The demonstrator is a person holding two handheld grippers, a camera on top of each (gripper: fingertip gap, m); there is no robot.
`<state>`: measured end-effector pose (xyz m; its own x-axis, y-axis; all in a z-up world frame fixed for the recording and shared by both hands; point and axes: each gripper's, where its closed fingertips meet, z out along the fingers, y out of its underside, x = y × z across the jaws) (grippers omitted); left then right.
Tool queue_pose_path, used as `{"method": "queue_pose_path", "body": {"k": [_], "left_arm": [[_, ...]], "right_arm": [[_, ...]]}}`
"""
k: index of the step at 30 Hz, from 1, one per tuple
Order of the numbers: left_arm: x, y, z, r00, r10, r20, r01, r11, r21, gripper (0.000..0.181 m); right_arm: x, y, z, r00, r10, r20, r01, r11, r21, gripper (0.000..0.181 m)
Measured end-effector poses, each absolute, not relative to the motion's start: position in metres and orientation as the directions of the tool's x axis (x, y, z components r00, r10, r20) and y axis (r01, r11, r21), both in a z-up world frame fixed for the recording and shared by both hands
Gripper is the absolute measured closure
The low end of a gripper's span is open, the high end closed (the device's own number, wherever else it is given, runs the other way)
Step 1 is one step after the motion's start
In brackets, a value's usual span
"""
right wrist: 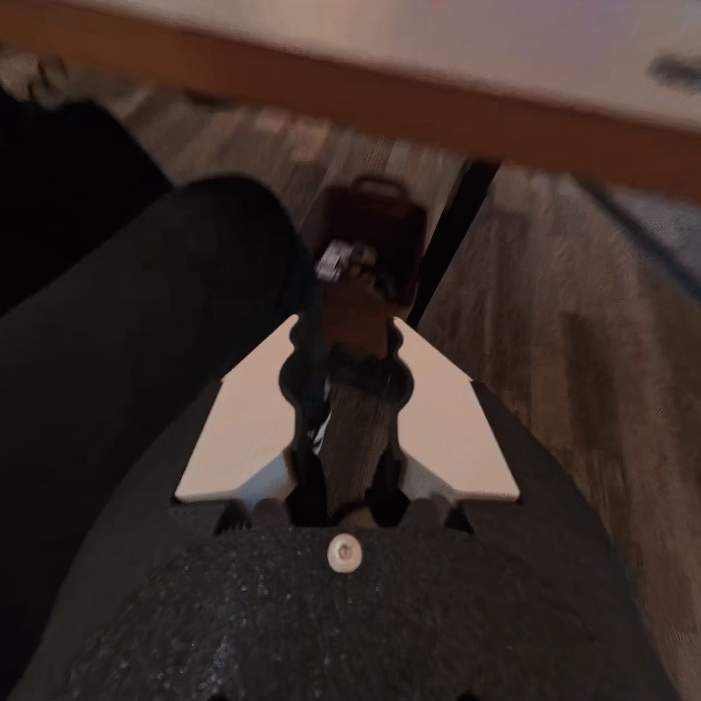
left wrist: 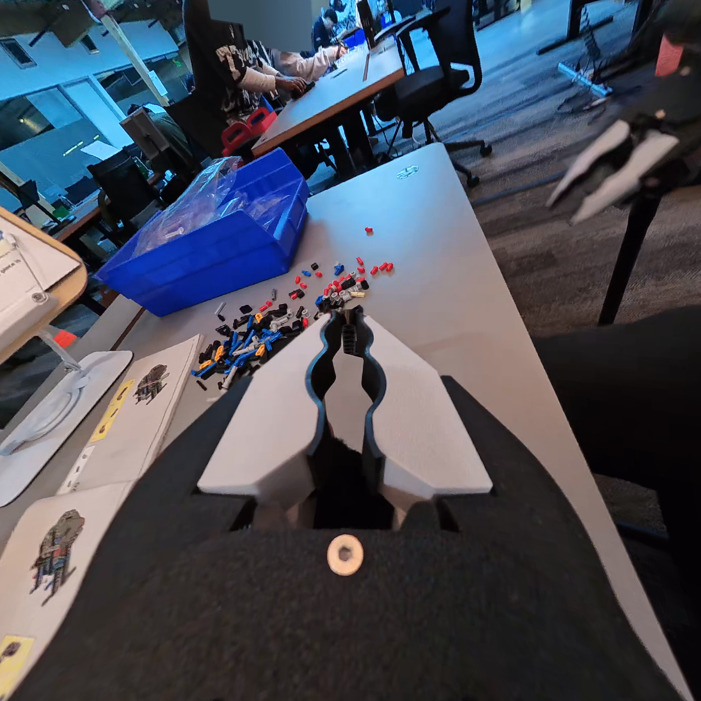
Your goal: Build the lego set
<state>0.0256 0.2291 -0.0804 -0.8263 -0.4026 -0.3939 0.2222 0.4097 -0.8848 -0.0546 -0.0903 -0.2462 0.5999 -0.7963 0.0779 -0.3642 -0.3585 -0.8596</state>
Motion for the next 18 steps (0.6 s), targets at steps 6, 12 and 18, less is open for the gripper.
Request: {"method": "queue_pose_path", "body": {"k": [6,12,18], "left_arm": [[0.036,0.237,-0.091,-0.823,-0.449,-0.348,0.163,0.400,-0.902,0.175],[0.051,0.244,-0.093,-0.763,-0.469,-0.445,0.212,0.468,-0.858,0.176],[0.066,0.254,-0.100,-0.736,-0.505,-0.450,0.187,0.487,-0.853,0.176]], "right_arm": [[-0.133,-0.125,-0.334,0.563,-0.826,0.001,-0.565,-0.386,-0.729,0.112],[-0.142,-0.107,-0.441,0.576,-0.787,-0.219,-0.626,-0.253,-0.738,0.118],[-0.052,-0.119,-0.604,0.487,-0.816,-0.312,-0.648,-0.098,-0.756,0.114]]}}
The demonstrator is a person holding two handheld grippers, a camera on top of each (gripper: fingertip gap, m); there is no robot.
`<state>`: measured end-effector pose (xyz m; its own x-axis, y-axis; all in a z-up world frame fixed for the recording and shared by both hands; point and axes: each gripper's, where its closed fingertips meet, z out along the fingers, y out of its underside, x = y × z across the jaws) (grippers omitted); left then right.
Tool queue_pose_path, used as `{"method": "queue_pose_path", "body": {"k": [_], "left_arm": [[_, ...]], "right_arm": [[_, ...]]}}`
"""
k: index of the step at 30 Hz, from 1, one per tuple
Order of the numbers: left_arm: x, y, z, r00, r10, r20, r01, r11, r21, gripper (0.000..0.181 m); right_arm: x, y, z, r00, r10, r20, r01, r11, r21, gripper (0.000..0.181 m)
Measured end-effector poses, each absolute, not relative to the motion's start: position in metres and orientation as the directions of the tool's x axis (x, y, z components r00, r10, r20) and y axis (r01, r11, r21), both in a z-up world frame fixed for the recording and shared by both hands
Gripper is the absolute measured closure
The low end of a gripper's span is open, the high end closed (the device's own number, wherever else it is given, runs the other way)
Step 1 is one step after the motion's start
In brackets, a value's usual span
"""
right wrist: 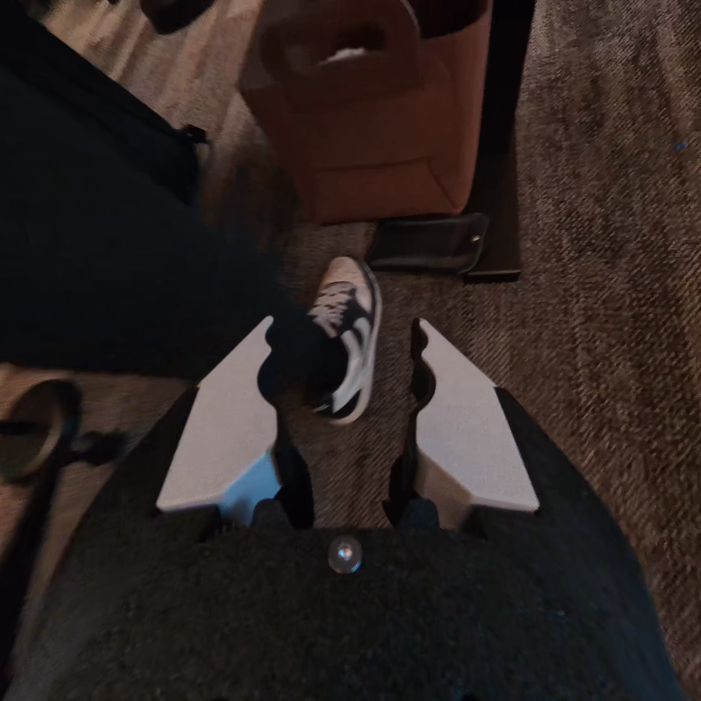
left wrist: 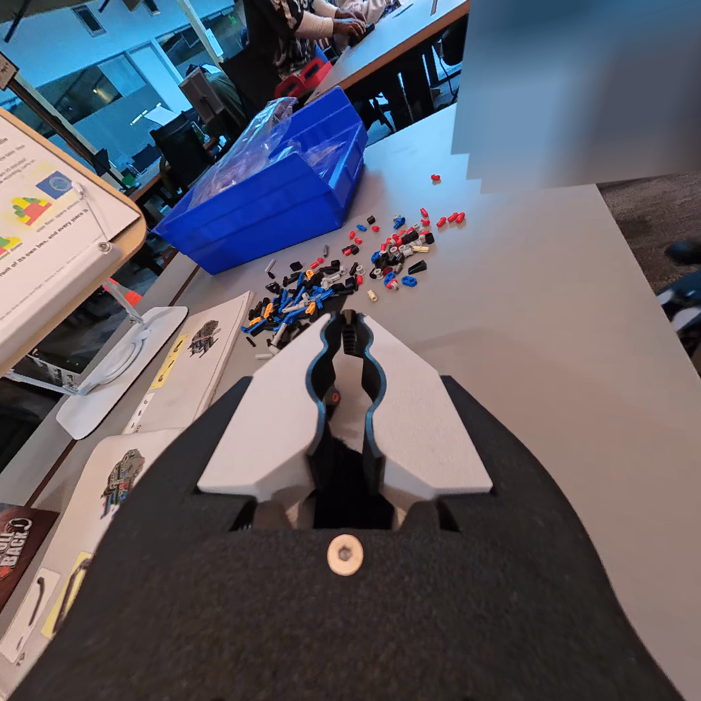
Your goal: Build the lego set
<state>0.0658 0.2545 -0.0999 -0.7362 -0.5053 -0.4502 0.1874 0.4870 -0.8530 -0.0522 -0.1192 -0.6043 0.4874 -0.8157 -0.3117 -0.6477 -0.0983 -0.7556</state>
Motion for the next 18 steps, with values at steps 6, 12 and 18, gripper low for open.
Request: {"method": "queue_pose_path", "body": {"k": [6,12,18], "left_arm": [[0.073,0.252,-0.091,-0.705,-0.581,-0.405,0.146,0.440,-0.886,0.176],[0.082,0.263,-0.105,-0.566,-0.664,-0.489,0.109,0.528,-0.843,0.176],[0.094,0.289,-0.097,-0.325,-0.691,-0.645,0.089,0.657,-0.749,0.175]], "right_arm": [[0.093,-0.155,-0.702,0.320,-0.919,-0.231,-0.504,0.041,-0.862,0.108],[0.233,-0.234,-0.799,0.105,-0.984,-0.143,-0.470,0.078,-0.879,0.118],[0.326,-0.285,-0.898,0.041,-0.971,-0.236,-0.613,0.162,-0.773,0.127]]}}
